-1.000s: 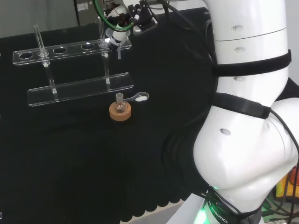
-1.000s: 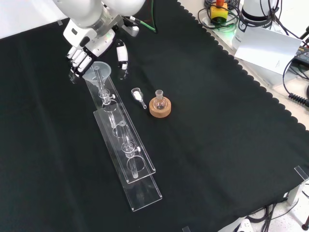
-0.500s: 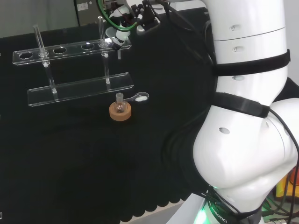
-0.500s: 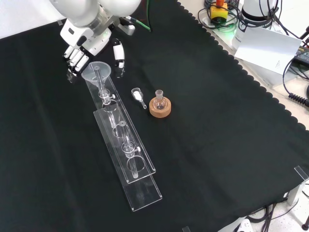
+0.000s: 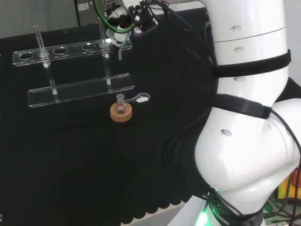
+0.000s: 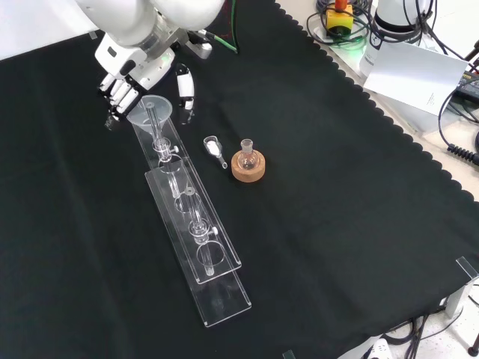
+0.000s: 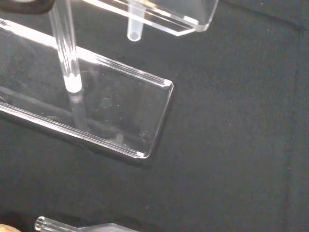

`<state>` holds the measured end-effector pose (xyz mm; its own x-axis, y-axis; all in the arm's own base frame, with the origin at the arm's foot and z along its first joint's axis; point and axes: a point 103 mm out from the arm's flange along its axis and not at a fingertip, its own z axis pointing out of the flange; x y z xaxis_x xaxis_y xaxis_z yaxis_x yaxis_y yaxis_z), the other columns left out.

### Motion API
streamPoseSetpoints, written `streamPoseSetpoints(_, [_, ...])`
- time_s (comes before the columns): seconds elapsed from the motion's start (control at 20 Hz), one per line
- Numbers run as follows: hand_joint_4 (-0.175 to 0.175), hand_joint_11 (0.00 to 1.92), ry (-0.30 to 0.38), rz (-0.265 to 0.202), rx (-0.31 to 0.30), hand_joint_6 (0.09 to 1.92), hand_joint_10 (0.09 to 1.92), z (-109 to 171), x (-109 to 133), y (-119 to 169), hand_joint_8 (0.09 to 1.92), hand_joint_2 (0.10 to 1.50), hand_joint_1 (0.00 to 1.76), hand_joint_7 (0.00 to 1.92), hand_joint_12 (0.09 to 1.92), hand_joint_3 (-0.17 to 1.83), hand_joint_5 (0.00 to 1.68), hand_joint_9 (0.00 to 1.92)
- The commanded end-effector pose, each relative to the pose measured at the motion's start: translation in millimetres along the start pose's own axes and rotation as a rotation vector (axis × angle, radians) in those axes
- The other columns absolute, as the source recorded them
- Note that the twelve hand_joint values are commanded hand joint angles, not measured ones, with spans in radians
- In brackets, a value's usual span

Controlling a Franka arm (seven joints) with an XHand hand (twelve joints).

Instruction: Pick up the funnel from the transparent funnel stand.

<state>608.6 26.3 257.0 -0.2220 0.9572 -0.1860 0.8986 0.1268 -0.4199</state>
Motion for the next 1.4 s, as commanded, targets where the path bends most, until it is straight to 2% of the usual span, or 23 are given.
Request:
streamPoseSetpoints(0.05, [-0.053, 0.06, -0.001, -0.044, 0.000, 0.09, 0.68, 9, -22, 4, 0.73, 0.69, 0.65, 0.24, 1.45, 0.34, 0.19, 0.54])
streamPoseSetpoints(0.1, [-0.053, 0.06, -0.003, -0.039, -0.004, 0.09, 0.68, 9, -20, 3, 0.74, 0.69, 0.65, 0.25, 1.44, 0.34, 0.20, 0.56])
streamPoseSetpoints(0.15, [-0.054, 0.06, -0.034, -0.017, -0.003, 0.09, 0.68, 3, 4, 0, 0.74, 0.69, 0.66, 0.26, 1.44, 0.34, 0.21, 0.57])
streamPoseSetpoints(0.25, [-0.054, 0.07, -0.026, -0.018, -0.005, 0.09, 0.68, 0, 12, -1, 0.74, 0.70, 0.67, 0.27, 1.44, 0.35, 0.22, 0.58])
streamPoseSetpoints(0.55, [-0.052, 0.08, -0.022, -0.002, -0.048, 0.09, 0.67, 5, -23, -2, 0.76, 0.71, 0.70, 0.37, 1.43, 0.37, 0.39, 0.65])
streamPoseSetpoints(0.75, [-0.052, 0.10, -0.043, 0.008, -0.072, 0.11, 0.65, -1, -19, -5, 0.78, 0.71, 0.71, 0.51, 1.42, 0.40, 0.51, 0.71])
streamPoseSetpoints(1.05, [-0.054, 0.12, -0.057, 0.008, -0.116, 0.12, 0.65, -12, -19, -13, 0.80, 0.72, 0.72, 0.57, 1.41, 0.42, 0.55, 0.75])
streamPoseSetpoints(1.1, [-0.054, 0.12, -0.079, 0.013, -0.115, 0.12, 0.65, -15, 2, -13, 0.80, 0.73, 0.72, 0.58, 1.41, 0.42, 0.55, 0.75])
streamPoseSetpoints(1.15, [-0.054, 0.13, -0.081, 0.016, -0.114, 0.13, 0.65, -17, 8, -14, 0.80, 0.73, 0.72, 0.58, 1.41, 0.42, 0.55, 0.76])
streamPoseSetpoints(1.25, [-0.055, 0.13, -0.076, 0.024, -0.116, 0.13, 0.65, -20, 1, -16, 0.80, 0.73, 0.72, 0.58, 1.41, 0.43, 0.55, 0.76])
streamPoseSetpoints(1.4, [-0.055, 0.13, -0.063, 0.040, -0.130, 0.13, 0.65, -29, -22, -27, 0.80, 0.72, 0.72, 0.58, 1.40, 0.43, 0.55, 0.76])
